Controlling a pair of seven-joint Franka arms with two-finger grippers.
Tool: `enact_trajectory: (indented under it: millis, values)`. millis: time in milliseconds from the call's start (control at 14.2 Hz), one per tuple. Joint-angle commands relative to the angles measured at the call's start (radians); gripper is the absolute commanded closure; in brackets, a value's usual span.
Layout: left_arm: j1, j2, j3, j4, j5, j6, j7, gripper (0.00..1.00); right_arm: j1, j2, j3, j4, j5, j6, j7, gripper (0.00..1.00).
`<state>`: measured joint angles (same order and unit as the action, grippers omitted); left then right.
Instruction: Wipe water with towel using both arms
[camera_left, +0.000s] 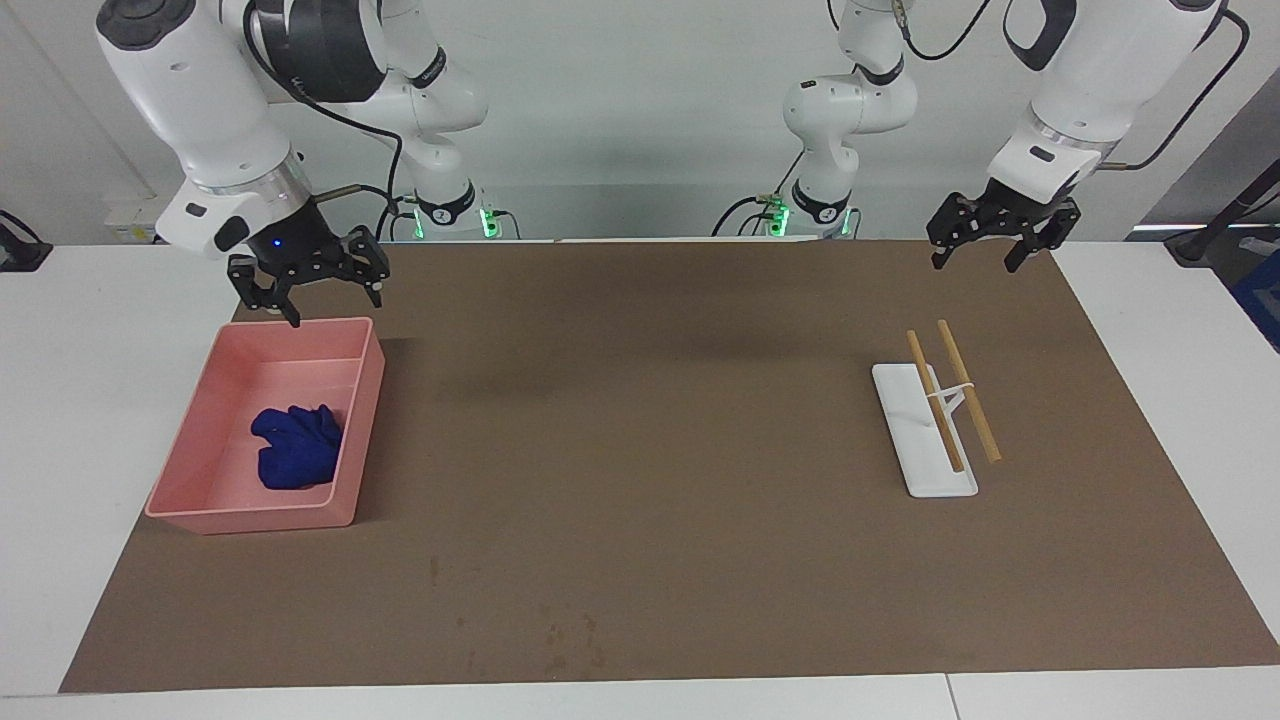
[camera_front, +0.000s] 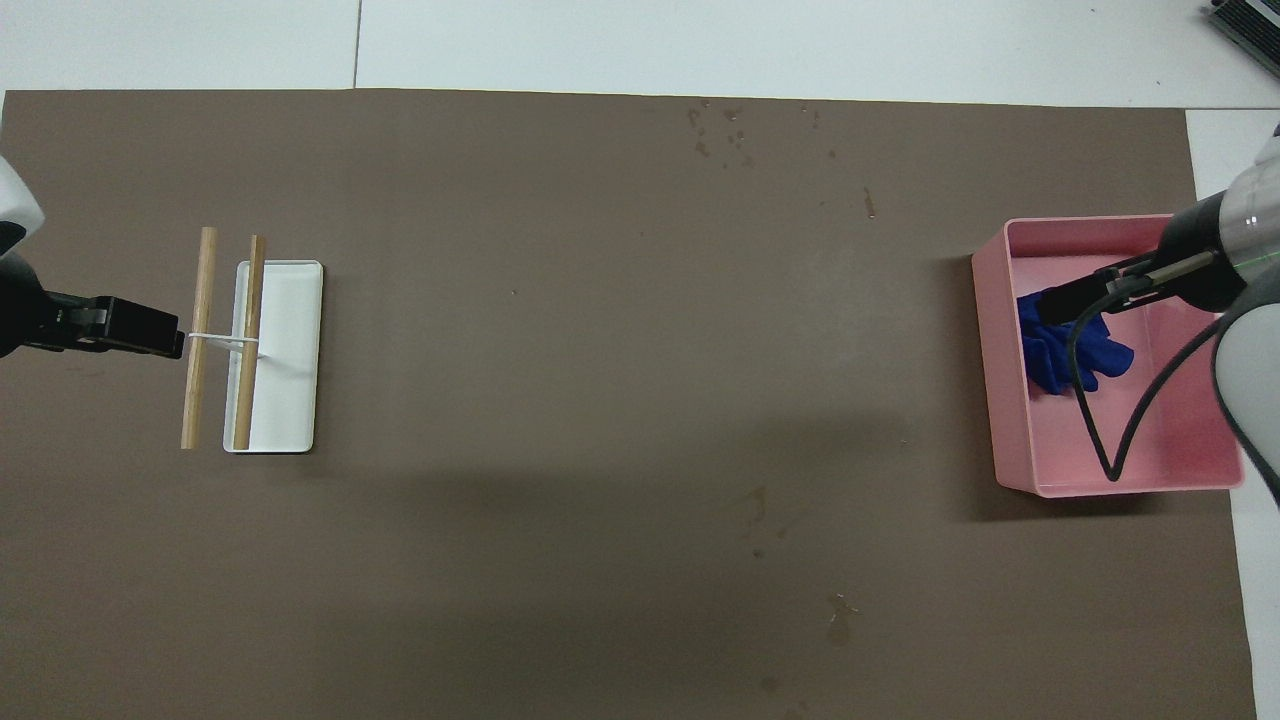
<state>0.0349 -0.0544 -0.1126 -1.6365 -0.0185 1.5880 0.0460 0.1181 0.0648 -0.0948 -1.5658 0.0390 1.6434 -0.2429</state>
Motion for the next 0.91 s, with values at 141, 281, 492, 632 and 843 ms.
enact_trajectory:
  millis: [141,281,492,632,843]
  values:
    - [0.007,-0.012,-0.001,-0.005,0.003,0.018,0.000,0.00,-0.095,-0.016,0.084,-0.022,-0.007,-0.010,0.007,0.00]
    - [0.007,-0.013,-0.001,-0.005,0.003,0.010,0.002,0.00,-0.174,-0.016,0.170,-0.020,-0.007,-0.010,0.008,0.00]
    - [-0.006,-0.013,0.001,-0.005,0.005,0.020,0.002,0.00,-0.167,-0.016,0.170,-0.020,-0.007,-0.011,0.010,0.00]
    - [-0.006,-0.013,-0.001,-0.006,0.005,0.006,0.002,0.00,-0.166,-0.016,0.170,-0.020,-0.007,-0.011,0.010,0.00]
    - [0.008,-0.013,0.002,-0.006,0.005,0.007,0.002,0.00,-0.163,-0.016,0.167,-0.020,-0.010,-0.016,0.016,0.00]
